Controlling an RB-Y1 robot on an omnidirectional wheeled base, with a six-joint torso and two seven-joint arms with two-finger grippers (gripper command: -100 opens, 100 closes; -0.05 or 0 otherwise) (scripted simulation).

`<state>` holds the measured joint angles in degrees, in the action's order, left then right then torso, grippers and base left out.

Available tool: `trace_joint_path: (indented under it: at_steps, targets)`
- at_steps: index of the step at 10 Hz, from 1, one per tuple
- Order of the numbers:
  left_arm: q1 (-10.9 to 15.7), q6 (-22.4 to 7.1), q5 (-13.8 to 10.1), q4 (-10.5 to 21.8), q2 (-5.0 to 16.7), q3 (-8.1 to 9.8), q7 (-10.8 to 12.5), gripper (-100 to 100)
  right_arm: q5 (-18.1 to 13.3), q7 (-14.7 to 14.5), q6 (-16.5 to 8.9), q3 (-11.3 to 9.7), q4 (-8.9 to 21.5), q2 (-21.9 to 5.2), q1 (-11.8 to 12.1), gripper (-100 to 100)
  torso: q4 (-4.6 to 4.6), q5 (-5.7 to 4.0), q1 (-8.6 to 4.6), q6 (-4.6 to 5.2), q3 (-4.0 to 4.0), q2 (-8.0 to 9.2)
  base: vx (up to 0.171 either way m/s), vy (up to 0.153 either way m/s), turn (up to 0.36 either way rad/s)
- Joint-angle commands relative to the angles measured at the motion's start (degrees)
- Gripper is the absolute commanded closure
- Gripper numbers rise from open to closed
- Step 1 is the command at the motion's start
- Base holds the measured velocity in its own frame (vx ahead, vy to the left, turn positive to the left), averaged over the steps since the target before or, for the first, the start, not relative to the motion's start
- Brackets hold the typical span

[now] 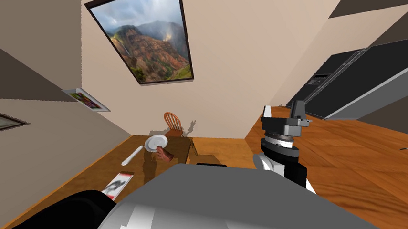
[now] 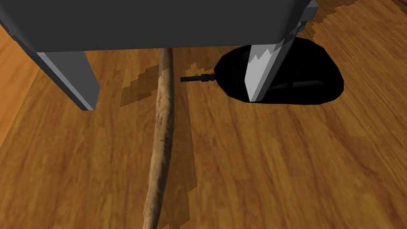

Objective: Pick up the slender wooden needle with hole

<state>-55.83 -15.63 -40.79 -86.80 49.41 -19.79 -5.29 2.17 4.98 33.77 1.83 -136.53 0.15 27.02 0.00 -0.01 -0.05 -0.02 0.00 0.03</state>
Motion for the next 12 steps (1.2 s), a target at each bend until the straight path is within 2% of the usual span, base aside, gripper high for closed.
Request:
trace_joint_path:
  at_steps: [1, 3, 4, 5, 9, 10, 11, 12]
  targets:
    - [1.4, 0.2, 0.9, 2.0, -1.8, -0.59, -0.1, -100, 0.0, 0.0, 0.0, 0.0, 0.0, 0.0, 0.0, 0, 0.0, 0.0, 0.0, 0.0, 0.0, 0.0, -0.012, 0.033, -0.03]
    - [3.0, 0.2, 2.0, 4.1, -3.8, -1.19, -0.2, -100, 0.0, 0.0, 0.0, 0.0, 0.0, 0.0, 0.0, 0, 0.02, 0.02, 0.09, 0.0, 0.04, 0.07, -0.012, 0.04, -0.026]
    - [2.5, 0.1, 1.7, 3.2, -3.2, -0.93, -0.2, -100, 0.0, 0.0, 0.0, 0.0, 0.0, 0.0, 0.0, 0, 0.03, 0.08, 0.14, 0.01, 0.05, 0.08, -0.008, 0.012, -0.005]
    - [2.5, 0.1, 1.8, 3.3, -3.3, -0.97, -0.2, 100, 0.0, 0.0, 0.0, 0.0, 0.0, 0.0, 0.0, 0, 0.03, 0.11, 0.19, 0.01, 0.05, 0.07, 0.0, 0.0, 0.0]
    - [2.4, 0.1, 1.8, 3.4, -3.3, -0.99, -0.2, 100, 0.0, 0.0, 0.0, 0.0, 0.0, 0.0, 0.0, 0, 0.08, 0.18, 0.25, 0.06, 0.05, 0.01, 0.0, 0.0, 0.0]
    - [2.4, 0.1, 1.8, 3.4, -3.3, -0.99, -0.1, 0, 0.0, 0.0, 0.0, 0.0, 0.0, 0.0, 0.0, 0, 0.08, 0.18, 0.25, 0.07, 0.05, 0.01, 0.0, 0.0, 0.0]
    - [1.0, 0.2, 0.7, 1.4, -1.3, -0.44, -0.1, 100, 0.0, 0.0, 0.0, 0.0, 0.0, 0.0, 0.0, 0, 0.08, 0.18, 0.25, 0.07, 0.05, 0.01, 0.016, -0.026, 0.032]
    - [0.6, 0.1, 0.4, 0.9, -0.8, -0.29, -0.1, 100, 0.0, 0.0, 0.0, 0.0, 0.0, 0.0, 0.0, 0, 0.07, 0.14, 0.17, 0.06, 0.02, -0.04, 0.021, -0.038, 0.027]
